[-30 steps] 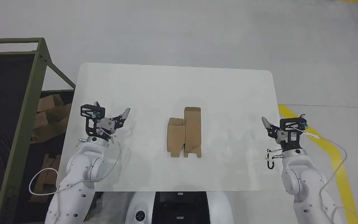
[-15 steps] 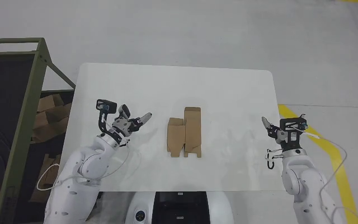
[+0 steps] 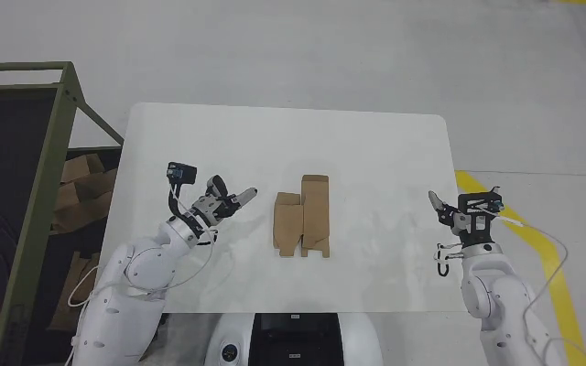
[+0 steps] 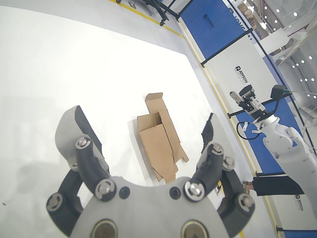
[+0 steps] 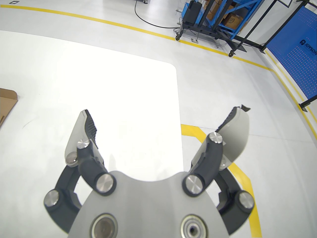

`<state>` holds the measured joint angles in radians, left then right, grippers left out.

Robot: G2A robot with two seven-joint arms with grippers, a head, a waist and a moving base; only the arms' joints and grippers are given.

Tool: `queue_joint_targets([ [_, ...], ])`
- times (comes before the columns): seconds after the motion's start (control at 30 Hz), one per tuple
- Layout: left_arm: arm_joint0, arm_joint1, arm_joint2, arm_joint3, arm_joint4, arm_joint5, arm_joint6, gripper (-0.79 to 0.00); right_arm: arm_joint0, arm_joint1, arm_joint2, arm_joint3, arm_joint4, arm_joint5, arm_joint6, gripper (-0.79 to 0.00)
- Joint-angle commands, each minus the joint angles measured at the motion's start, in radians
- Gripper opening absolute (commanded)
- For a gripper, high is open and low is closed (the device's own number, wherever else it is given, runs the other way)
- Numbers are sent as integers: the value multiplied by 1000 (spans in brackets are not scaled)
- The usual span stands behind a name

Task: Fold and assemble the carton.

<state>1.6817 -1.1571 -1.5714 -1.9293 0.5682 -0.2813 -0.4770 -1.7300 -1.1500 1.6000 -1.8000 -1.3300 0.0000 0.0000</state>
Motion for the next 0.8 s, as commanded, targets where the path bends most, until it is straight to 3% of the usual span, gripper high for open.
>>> queue_joint_targets([
  [0.0, 0, -2, 5, -5, -27, -4, 19, 0, 0, 0, 0, 0, 0, 0, 0, 0],
  [0.17, -5, -7, 19, 26, -176, -32, 53, 0, 0, 0, 0, 0, 0, 0, 0, 0],
  [0.33, -42, -1, 16, 83, -361, -41, -107, 0, 2, 1, 2, -9, -5, -15, -7, 0],
  [0.6, -132, 18, 11, 178, -540, -11, -403, 0, -49, 14, 49, -134, 37, -263, 18, 0],
  [0.77, -168, 27, 23, 217, -610, -27, -532, 0, -53, 19, 72, -173, 176, -391, 88, 0],
])
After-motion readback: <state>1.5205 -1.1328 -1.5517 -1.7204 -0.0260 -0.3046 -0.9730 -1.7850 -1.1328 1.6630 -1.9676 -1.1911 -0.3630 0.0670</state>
